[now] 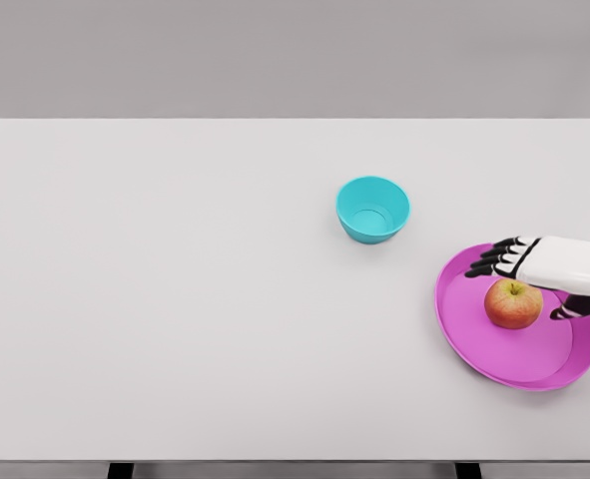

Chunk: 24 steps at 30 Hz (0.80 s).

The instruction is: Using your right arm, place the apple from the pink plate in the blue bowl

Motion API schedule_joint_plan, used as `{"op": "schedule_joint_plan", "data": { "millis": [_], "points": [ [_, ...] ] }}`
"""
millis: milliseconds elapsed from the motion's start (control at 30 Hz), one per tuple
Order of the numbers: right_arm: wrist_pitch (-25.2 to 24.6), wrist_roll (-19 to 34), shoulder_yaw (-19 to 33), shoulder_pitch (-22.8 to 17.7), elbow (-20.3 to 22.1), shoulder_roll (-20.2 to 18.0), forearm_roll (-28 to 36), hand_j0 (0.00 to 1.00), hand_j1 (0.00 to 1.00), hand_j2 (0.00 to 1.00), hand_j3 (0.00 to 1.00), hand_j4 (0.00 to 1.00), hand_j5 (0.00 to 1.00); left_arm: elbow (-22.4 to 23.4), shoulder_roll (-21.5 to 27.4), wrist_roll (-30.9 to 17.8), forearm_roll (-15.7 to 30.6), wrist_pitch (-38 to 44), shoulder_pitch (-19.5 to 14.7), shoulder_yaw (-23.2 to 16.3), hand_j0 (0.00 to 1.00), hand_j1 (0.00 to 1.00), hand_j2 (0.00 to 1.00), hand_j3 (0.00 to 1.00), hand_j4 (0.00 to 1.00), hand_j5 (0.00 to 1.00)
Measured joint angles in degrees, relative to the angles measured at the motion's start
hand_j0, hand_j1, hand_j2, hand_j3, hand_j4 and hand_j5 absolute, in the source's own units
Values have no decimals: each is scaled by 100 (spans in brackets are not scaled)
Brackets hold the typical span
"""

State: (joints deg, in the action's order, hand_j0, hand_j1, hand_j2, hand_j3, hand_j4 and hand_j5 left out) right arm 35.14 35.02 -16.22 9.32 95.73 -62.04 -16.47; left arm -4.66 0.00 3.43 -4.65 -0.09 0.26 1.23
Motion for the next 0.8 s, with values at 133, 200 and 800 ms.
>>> {"op": "schedule_joint_plan", "data": {
  "millis": [133,200,800],
  "points": [
    [0,0,-91,26,-119,12,-8,100,100,100,100,100,100,0,0,0,0,0,0,0,100,100,100,100,100,100],
    [-1,0,-139,44,-162,20,-20,100,100,100,100,100,100,0,0,0,0,0,0,0,100,100,100,100,100,100],
    [0,0,-442,264,-277,119,-59,100,100,100,100,100,100,0,0,0,0,0,0,0,100,100,100,100,100,100]
  ]
}}
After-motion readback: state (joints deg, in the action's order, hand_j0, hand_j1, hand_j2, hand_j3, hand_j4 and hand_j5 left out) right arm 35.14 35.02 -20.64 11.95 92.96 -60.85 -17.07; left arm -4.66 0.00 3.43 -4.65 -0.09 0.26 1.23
